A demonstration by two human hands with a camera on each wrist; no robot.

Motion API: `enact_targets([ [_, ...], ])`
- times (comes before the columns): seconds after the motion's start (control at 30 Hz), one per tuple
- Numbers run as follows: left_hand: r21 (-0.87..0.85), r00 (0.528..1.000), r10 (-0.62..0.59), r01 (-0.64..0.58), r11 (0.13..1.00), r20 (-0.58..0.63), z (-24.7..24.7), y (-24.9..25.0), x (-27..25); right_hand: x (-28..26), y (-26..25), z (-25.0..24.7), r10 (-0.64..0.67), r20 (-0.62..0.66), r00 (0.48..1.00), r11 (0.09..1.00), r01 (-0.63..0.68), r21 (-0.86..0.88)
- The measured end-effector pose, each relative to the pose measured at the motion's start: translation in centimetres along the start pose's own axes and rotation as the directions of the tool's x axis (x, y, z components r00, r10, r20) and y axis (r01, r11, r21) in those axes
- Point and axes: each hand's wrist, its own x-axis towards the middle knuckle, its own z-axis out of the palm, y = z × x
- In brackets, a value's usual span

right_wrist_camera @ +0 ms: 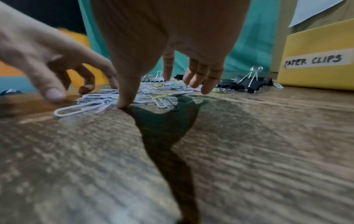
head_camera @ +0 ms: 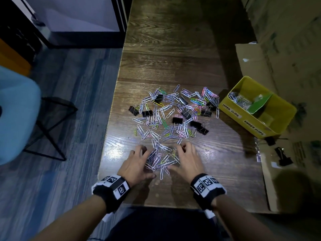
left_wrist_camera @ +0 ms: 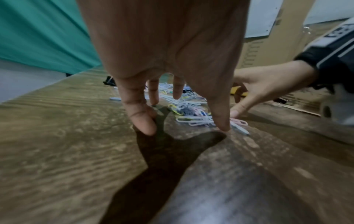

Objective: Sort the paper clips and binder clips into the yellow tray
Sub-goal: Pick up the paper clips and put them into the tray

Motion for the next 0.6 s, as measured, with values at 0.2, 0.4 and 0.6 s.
enact_targets([
  [0.2,-0.033,0.994,0.098,-0.100,0.994,-0.056,1.8,2.3,1.4,-0.1,-0.7,0.8,-0.006,0.071,0.997,0.995,-0.001,0.103],
  [0.4,0.073,0.941,0.310,-0.302,0.950,-0.134,0.9,2.5,2.2,-0.1,-0.7,0.9,-0.115,0.125,0.985,0.993,0.109,0.053],
  [0.6,-0.151,0.941,0.316,-0.331,0.931,-0.119,-0.5,3.0,2.3,0.6,0.5,1.1,-0.130,0.182,0.975,0.991,0.128,0.023],
])
